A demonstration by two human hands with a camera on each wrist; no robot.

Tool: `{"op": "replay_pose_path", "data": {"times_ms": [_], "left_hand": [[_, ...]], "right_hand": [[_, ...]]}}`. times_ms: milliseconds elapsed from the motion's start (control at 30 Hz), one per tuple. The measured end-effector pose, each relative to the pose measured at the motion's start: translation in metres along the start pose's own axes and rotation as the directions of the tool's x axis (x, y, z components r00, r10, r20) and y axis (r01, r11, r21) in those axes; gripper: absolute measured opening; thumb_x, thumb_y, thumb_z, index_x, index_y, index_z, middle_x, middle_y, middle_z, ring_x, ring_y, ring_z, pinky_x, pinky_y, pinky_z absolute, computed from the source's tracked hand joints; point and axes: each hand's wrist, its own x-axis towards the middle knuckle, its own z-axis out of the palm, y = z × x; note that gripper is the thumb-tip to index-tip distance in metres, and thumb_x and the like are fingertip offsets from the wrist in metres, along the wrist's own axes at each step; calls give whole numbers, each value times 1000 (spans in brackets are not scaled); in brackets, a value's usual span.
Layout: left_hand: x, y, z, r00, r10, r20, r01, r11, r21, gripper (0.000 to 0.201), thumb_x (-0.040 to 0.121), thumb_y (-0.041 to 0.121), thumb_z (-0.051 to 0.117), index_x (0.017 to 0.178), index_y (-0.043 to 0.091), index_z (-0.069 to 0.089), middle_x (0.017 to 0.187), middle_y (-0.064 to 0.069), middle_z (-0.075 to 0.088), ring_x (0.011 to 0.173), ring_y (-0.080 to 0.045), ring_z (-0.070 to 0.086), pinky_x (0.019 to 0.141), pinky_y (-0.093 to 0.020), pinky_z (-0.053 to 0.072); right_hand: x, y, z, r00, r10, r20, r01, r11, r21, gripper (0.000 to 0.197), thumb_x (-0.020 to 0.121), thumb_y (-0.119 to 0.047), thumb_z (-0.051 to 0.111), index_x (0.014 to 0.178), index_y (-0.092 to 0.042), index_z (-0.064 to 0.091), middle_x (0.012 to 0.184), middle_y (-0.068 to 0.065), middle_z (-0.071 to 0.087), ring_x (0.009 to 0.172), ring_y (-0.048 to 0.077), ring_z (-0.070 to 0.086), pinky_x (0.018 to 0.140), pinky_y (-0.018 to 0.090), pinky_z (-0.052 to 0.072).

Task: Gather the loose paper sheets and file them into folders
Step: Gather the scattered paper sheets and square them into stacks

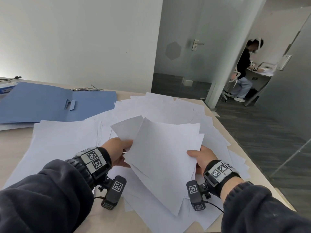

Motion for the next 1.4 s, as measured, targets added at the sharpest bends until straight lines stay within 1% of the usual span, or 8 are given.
{"op": "replay_pose_path", "data": {"times_ms": [167,367,567,700,1033,1167,1300,1400], "left_hand": [[5,10,-23,999,-51,3,51,999,4,19,100,14,53,104,-2,62,73,-15,66,47,-28,65,41,-37,55],[11,16,-57,991,-132,-22,134,982,132,23,98,14,54,114,1,63,91,-17,72,63,-32,72,50,-43,59],[14,13,-62,973,-230,11,220,944,245,30,96,24,58,111,-1,64,77,-14,72,64,-33,72,54,-41,58],[16,6,-47,972,-224,67,208,959,191,41,94,38,63,117,4,60,93,-14,73,84,-34,74,60,-46,59],[18,-8,-56,984,-133,-121,139,989,41,23,96,23,62,101,0,63,77,-16,71,66,-34,69,56,-44,59],[11,-10,-45,993,-114,3,113,988,104,29,89,26,72,110,6,67,94,-15,76,83,-35,74,70,-45,60],[4,-13,-37,998,-51,42,46,992,115,23,87,5,71,109,4,68,98,-16,76,89,-36,74,81,-49,59],[0,-9,-39,998,49,32,-52,995,90,29,81,-1,73,109,3,69,99,-16,76,89,-35,74,84,-50,58]], "right_hand": [[8,0,-8,998,-53,-45,49,995,-81,11,89,-3,69,90,-14,73,97,17,76,94,44,71,88,64,55],[17,-10,-24,996,-73,-43,68,991,-113,13,88,-1,71,87,-13,71,101,17,74,95,39,69,93,56,54],[5,-25,-10,989,-75,129,89,990,-106,14,93,3,63,94,-10,69,90,7,73,79,25,68,64,31,53],[8,-23,16,975,-80,207,104,989,-109,15,93,4,63,102,-7,68,101,13,72,84,27,69,71,35,56],[29,-14,3,990,-102,95,112,988,-102,13,92,0,65,97,-10,71,110,20,73,103,41,68,101,58,49],[17,-17,25,980,-118,163,133,988,-83,14,94,0,63,102,-9,71,109,19,74,103,40,69,98,56,52],[8,-20,49,956,-155,251,181,980,-81,14,94,-2,65,102,-11,71,111,17,74,104,37,70,99,53,52],[0,-23,52,940,-202,276,228,971,-65,22,94,-5,65,115,-10,67,112,10,74,96,22,72,87,36,58]]}}
